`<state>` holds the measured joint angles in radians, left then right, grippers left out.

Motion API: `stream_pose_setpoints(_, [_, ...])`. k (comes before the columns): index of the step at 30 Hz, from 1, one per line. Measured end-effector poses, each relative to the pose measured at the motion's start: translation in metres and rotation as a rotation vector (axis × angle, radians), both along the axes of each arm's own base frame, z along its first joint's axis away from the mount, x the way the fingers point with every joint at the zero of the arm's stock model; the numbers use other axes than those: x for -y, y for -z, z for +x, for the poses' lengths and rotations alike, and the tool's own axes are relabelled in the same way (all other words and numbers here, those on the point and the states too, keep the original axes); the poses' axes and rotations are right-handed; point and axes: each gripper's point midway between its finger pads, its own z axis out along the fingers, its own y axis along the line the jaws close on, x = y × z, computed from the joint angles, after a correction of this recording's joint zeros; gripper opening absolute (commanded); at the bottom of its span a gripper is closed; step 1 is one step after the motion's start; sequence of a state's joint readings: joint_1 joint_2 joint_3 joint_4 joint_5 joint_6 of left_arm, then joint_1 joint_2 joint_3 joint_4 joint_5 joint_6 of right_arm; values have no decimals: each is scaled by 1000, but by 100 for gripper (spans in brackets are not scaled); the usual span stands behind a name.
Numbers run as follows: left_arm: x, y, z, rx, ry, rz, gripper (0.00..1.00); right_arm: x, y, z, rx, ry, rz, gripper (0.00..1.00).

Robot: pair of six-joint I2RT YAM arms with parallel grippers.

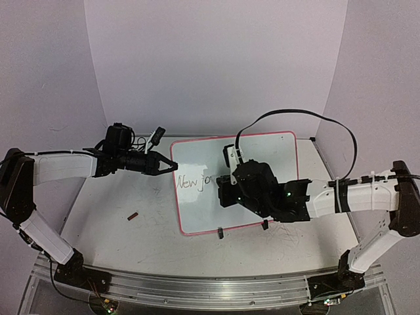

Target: Write a sentence on the whiteboard

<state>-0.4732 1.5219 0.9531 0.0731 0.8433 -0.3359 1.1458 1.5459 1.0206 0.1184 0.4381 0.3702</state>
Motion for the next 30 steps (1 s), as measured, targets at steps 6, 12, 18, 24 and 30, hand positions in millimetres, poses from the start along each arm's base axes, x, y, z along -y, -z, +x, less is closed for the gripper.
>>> stream_pose_setpoints(6, [0,0,0,0,0,0,9,2,1,2,6,16,-7,0])
stream_pose_setpoints(12, [0,0,0,0,0,0,9,1,6,3,3,20,-19,0])
stream_pose_setpoints(18, [0,0,0,0,0,0,9,2,8,4,5,25,-27,0])
stream_pose_setpoints(24, [0,0,0,0,0,0,9,2,8,4,5,28,-28,0])
stream_pose_setpoints(30, [0,0,0,0,0,0,9,3,9,4,0,29,-28,0])
